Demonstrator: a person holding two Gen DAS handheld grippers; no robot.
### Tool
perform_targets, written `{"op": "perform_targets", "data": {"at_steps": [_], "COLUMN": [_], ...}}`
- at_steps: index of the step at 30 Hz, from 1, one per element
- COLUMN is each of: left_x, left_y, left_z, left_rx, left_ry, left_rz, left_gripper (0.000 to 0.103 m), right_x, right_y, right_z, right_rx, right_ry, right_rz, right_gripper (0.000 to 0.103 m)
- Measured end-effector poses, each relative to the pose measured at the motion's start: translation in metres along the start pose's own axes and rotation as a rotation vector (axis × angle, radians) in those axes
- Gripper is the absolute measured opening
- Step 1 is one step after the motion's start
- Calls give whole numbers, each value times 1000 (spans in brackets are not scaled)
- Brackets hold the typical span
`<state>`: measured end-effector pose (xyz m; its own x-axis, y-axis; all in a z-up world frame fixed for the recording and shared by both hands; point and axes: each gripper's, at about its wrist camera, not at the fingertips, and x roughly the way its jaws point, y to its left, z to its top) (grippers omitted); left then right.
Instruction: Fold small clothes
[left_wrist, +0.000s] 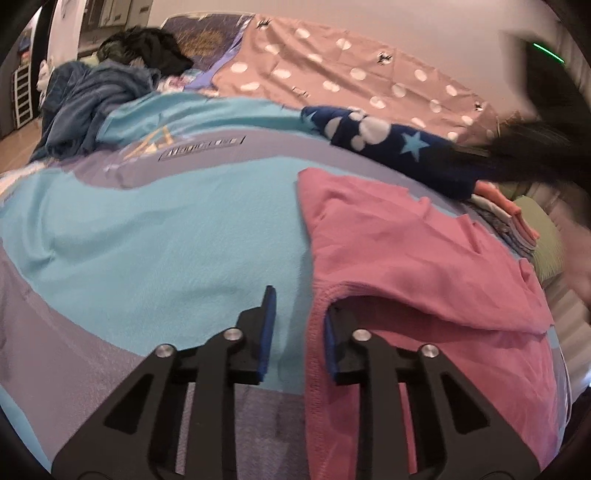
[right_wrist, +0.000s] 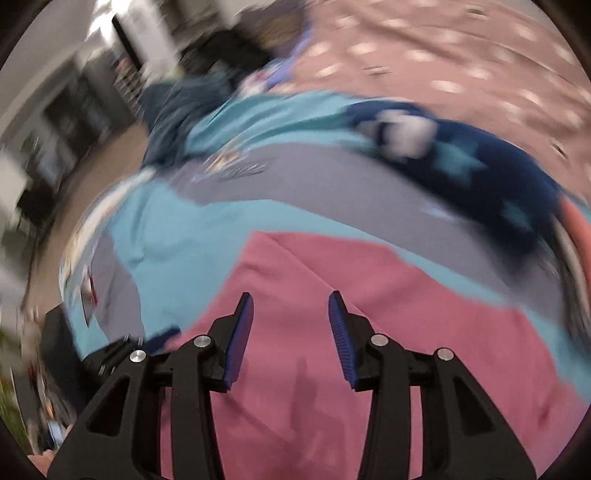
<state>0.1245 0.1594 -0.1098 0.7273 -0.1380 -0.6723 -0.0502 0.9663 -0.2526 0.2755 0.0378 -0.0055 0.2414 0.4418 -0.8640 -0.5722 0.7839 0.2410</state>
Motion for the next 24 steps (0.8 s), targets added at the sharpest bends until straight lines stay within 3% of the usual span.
{"op": "perform_targets", "data": {"at_steps": [3, 6, 8, 9, 10, 13, 18, 22, 24], "left_x": [-5, -6, -6, -7, -9, -14, -11, -5, -5], "left_y": [-1, 2, 4, 4, 5, 7, 18, 32, 36], "left_z": [-1, -1, -1, -1, -2, -3, -4, -7, -9], "left_rx": [2, -14, -23, -28, -32, -50, -110, -184, -203], "left_ry": [-26, -33, -33, -36, -42, -65, -40, 7, 10], "left_rz": [-15, -44, -58, -67, -71, -73, -65, -67, -86], "left_gripper": [21, 21, 21, 21, 19, 12, 12, 30, 30], "right_x": [47, 79, 86, 89, 90, 86, 109, 105, 75], "right_y": [19, 18, 23, 26, 27, 30, 36, 26, 15], "right_z": [29, 42, 43, 44, 45, 56, 74, 67, 53], "right_rx": [-60, -36, -70, -91, -92, -43, -19, -1, 15], "right_ry": [83, 179, 192, 188, 189, 121, 91, 94, 42], "right_rz": [-22, 23, 14, 3, 9, 54, 35, -29, -26], "right_gripper": [45, 49, 45, 32, 3, 2, 0, 0, 3]}}
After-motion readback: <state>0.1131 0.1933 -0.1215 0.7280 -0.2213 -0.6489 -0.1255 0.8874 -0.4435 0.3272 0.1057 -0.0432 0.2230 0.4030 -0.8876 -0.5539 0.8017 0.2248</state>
